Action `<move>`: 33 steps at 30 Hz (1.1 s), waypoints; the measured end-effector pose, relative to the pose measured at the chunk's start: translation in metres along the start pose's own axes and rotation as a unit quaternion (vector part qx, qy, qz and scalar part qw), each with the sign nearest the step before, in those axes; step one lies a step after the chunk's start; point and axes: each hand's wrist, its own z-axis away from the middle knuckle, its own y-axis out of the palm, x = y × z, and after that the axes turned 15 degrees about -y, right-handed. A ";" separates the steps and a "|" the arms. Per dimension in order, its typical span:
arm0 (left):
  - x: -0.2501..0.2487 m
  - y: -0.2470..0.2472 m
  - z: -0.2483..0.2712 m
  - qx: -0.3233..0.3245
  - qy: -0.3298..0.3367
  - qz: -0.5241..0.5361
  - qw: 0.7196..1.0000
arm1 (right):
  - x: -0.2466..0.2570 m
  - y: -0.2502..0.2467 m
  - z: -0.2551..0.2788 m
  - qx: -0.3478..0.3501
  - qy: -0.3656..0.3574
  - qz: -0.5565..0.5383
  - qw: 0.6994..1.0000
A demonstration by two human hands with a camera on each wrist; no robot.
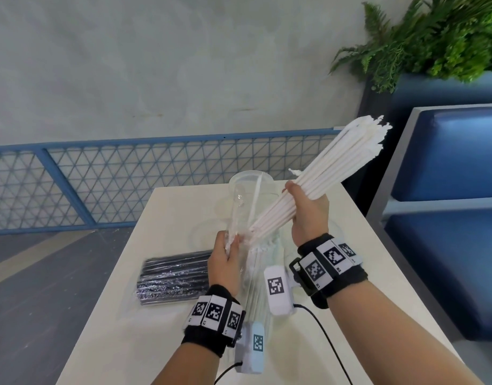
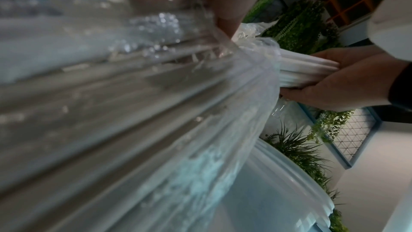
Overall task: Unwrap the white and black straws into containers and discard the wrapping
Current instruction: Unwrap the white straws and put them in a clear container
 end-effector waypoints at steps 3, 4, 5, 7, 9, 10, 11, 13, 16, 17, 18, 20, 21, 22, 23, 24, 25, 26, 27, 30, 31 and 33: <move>0.002 0.001 -0.003 -0.001 -0.007 -0.006 1.000 | 0.009 -0.003 -0.009 -0.025 -0.012 -0.016 0.999; 0.002 0.001 -0.004 -0.003 -0.009 -0.016 1.000 | 0.011 -0.004 -0.011 -0.034 -0.014 -0.018 0.999; 0.003 0.002 -0.005 -0.004 -0.009 -0.023 1.000 | 0.013 -0.005 -0.013 -0.042 -0.016 -0.021 0.999; 0.001 0.002 -0.008 -0.008 -0.010 -0.024 1.000 | 0.017 -0.008 -0.016 -0.052 -0.014 -0.024 0.998; -0.002 0.002 -0.009 -0.013 -0.007 -0.008 1.000 | 0.021 -0.013 -0.021 -0.054 -0.013 -0.018 0.998; -0.005 0.002 -0.008 -0.013 0.000 0.000 1.000 | 0.024 -0.017 -0.024 -0.050 -0.020 -0.006 0.999; -0.007 0.002 -0.007 -0.012 0.005 0.008 1.000 | 0.026 -0.021 -0.027 -0.045 -0.036 0.012 0.998; -0.011 0.002 -0.005 -0.007 0.013 0.018 1.000 | 0.031 -0.029 -0.034 -0.038 -0.083 0.059 0.994; -0.011 0.005 -0.003 0.002 0.019 0.027 0.999 | 0.033 -0.037 -0.038 -0.030 -0.144 0.147 0.978; -0.010 0.005 -0.002 0.006 0.018 0.032 0.999 | 0.030 -0.040 -0.037 -0.022 -0.156 0.170 0.973; -0.010 0.006 -0.002 0.010 0.020 0.038 0.999 | 0.025 -0.043 -0.034 -0.009 -0.161 0.187 0.969; -0.010 0.007 0.001 0.016 0.022 0.048 0.998 | 0.008 -0.050 -0.026 0.025 -0.151 0.214 0.965; -0.010 0.007 0.002 0.016 0.021 0.053 0.998 | -0.001 -0.054 -0.022 0.034 -0.138 0.224 0.964; -0.010 0.007 0.003 0.016 0.021 0.058 0.998 | -0.010 -0.059 -0.018 0.035 -0.123 0.233 0.964; -0.010 0.006 0.004 0.016 0.021 0.062 0.998 | -0.018 -0.063 -0.016 0.029 -0.108 0.240 0.964; -0.011 0.006 0.005 0.018 0.021 0.067 0.997 | -0.024 -0.066 -0.015 0.021 -0.092 0.243 0.965; -0.012 0.005 0.006 0.020 0.021 0.071 0.997 | -0.028 -0.068 -0.015 0.014 -0.078 0.242 0.967; -0.012 0.004 0.007 0.023 0.024 0.073 0.997 | -0.030 -0.070 -0.014 0.012 -0.070 0.240 0.968; -0.012 0.004 0.007 0.024 0.026 0.075 0.997 | -0.031 -0.071 -0.014 0.014 -0.069 0.243 0.968; -0.013 0.002 0.008 0.026 0.031 0.073 0.997 | -0.031 -0.072 -0.012 0.042 -0.106 0.269 0.956; -0.012 0.002 0.008 0.025 0.031 0.071 0.997 | -0.029 -0.071 -0.010 0.050 -0.122 0.274 0.953; -0.012 0.002 0.008 0.024 0.028 0.068 0.997 | -0.024 -0.067 -0.008 0.058 -0.158 0.283 0.944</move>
